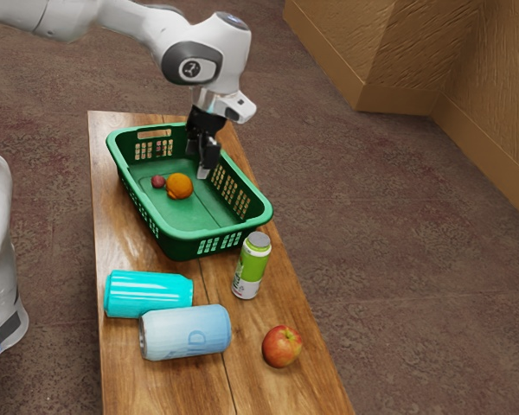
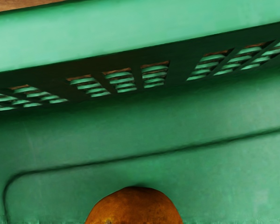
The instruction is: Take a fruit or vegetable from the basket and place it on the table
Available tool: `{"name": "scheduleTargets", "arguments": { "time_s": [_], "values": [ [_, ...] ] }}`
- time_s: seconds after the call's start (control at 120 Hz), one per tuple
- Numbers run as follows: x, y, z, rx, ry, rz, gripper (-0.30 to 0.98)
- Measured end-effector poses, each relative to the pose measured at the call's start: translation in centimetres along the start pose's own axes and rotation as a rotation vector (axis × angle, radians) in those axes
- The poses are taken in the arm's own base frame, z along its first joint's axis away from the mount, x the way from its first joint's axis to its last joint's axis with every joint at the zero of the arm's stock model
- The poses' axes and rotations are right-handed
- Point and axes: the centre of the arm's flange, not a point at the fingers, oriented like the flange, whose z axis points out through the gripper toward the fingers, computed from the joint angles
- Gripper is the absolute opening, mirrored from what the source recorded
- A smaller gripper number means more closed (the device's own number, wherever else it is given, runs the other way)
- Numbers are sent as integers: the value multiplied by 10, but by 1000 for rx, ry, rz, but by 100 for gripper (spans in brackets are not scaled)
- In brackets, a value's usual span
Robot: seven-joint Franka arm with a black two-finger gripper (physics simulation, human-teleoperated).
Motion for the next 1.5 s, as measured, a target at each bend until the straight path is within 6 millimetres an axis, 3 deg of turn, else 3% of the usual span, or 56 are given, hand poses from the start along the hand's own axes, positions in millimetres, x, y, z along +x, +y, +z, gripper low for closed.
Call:
{"name": "scheduleTargets", "arguments": {
  "time_s": [0.35,1.133,1.333,1.5],
  "values": [
    [-21,-2,25,-14,-65,-43,69],
    [-22,-6,67,-5,-50,-85,69],
    [-22,-10,70,-8,-48,-98,36],
    [-22,-10,72,7,-38,-102,27]
  ]
}}
